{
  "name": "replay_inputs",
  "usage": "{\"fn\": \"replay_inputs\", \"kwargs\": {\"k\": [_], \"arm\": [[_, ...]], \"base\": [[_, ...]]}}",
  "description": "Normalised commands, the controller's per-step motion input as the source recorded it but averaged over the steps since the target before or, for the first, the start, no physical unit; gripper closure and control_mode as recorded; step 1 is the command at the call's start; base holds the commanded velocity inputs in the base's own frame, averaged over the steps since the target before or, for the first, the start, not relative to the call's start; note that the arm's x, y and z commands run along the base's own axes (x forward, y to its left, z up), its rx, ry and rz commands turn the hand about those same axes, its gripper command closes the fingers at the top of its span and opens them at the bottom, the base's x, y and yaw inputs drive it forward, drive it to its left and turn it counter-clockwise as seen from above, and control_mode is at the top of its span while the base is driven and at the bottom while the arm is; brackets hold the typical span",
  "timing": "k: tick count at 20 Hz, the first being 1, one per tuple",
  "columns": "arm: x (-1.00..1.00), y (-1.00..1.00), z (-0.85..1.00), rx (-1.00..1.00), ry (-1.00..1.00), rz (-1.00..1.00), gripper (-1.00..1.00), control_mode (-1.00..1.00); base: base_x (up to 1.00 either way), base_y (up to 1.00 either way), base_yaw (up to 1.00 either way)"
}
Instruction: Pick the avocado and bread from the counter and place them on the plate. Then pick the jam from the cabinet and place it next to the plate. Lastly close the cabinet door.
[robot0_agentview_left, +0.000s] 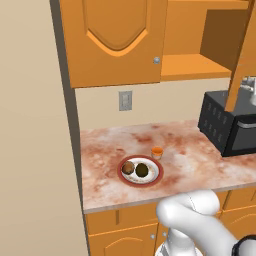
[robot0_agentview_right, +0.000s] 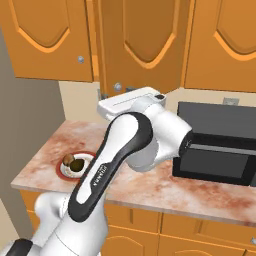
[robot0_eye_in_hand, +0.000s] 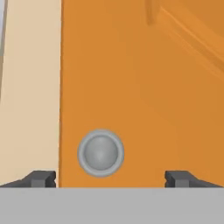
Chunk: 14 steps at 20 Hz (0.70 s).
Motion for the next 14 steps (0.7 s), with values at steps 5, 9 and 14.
{"fn": "replay_inputs", "kwargs": {"k": [5,9,14], "arm": [[1.0,1.0,0.0,-0.12,-0.1,-0.4,-1.0,-1.0],[1.0,1.0,0.0,-0.14,-0.05,-0.44,-1.0,-1.0],[1.0,0.97,-0.09,-0.1,-0.01,-0.43,-1.0,-1.0]], "base": [[0.0,0.0,0.0],[0.0,0.0,0.0],[0.0,0.0,0.0]]}}
